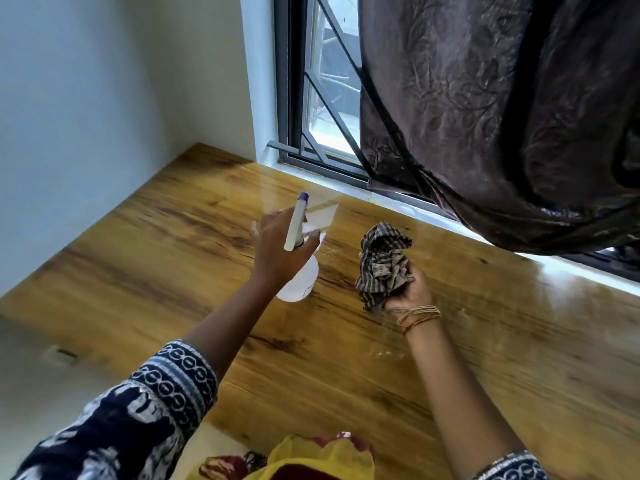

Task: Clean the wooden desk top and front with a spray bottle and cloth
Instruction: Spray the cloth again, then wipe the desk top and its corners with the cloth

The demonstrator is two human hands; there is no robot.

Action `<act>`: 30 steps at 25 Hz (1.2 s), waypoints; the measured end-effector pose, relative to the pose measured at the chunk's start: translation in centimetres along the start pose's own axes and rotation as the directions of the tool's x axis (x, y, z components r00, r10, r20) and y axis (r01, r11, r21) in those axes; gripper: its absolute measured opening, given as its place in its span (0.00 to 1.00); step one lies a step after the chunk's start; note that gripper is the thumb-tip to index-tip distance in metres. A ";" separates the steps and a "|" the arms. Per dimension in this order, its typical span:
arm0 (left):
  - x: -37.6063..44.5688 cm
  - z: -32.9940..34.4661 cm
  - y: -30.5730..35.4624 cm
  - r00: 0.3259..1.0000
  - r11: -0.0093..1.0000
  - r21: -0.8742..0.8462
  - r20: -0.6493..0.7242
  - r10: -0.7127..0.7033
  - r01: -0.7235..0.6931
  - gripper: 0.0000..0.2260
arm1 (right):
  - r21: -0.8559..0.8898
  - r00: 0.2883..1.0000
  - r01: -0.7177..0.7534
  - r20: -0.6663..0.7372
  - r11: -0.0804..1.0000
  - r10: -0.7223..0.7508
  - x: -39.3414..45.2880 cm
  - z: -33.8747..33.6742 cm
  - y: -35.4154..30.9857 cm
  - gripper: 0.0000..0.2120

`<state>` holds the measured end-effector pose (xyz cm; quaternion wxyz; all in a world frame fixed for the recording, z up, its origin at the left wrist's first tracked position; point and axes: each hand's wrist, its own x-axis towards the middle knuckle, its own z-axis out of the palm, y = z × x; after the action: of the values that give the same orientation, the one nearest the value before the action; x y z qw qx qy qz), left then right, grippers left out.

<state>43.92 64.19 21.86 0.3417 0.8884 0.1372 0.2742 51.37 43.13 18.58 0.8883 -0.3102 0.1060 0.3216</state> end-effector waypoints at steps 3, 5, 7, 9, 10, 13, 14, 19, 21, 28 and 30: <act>-1.8 0.6 -0.7 0.996 0.998 -0.025 -0.071 -0.062 0.061 0.35 | -0.051 1.000 -0.024 0.002 0.998 0.024 -0.7 -0.8 -0.8 0.42; -3.7 1.1 -0.2 0.971 0.987 -0.040 -0.177 -0.163 0.158 0.36 | -0.145 0.997 -0.044 -0.066 0.988 0.034 -1.3 -1.5 -1.5 0.27; -5.9 1.6 1.1 0.926 0.975 -0.024 -0.307 -0.219 0.223 0.30 | -0.248 0.989 -0.047 -0.146 0.968 0.011 -1.6 -2.6 -2.1 0.18; -8.4 2.5 2.4 0.905 0.971 0.019 -0.368 -0.213 0.236 0.25 | -0.537 0.974 0.060 -0.151 0.841 -0.166 -1.9 -4.3 -2.5 0.17; -9.7 3.1 2.9 0.907 0.971 0.043 -0.369 -0.203 0.235 0.23 | -0.740 0.950 0.114 -0.114 0.663 -0.291 -2.3 -5.1 -2.6 0.17; -13.4 4.8 4.2 0.948 0.975 0.142 -0.294 -0.122 0.169 0.16 | -0.937 0.906 0.179 0.275 -0.299 -0.321 -3.8 -7.9 -2.1 0.20; -14.6 5.4 4.6 0.965 0.973 0.186 -0.247 -0.092 0.140 0.14 | -0.836 0.902 0.206 0.364 -0.508 -0.233 -4.2 -8.7 -1.6 0.21; -18.9 6.6 5.0 0.994 0.924 0.369 -0.001 -0.112 0.105 0.14 | -0.633 0.832 0.440 0.554 -0.637 0.024 -7.8 -10.5 1.0 0.21; -20.4 6.1 4.5 0.983 0.907 0.391 0.035 -0.181 0.153 0.15 | -0.462 0.720 0.628 0.650 -0.626 0.243 -12.2 -11.9 2.7 0.20; -22.8 5.0 4.1 0.965 0.883 0.416 0.044 -0.260 0.218 0.22 | -0.314 0.622 0.684 0.722 -0.659 0.302 -2.4 -12.8 -5.3 0.19; -23.5 5.5 5.3 0.954 0.877 0.414 0.060 -0.293 0.243 0.23 | -0.575 0.784 0.389 0.616 -0.720 -0.069 4.4 -12.4 -10.4 0.21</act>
<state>28.33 47.30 12.88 0.1942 0.9267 0.2915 0.1359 61.50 31.42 12.13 0.1631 -0.8911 -0.4214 -0.0423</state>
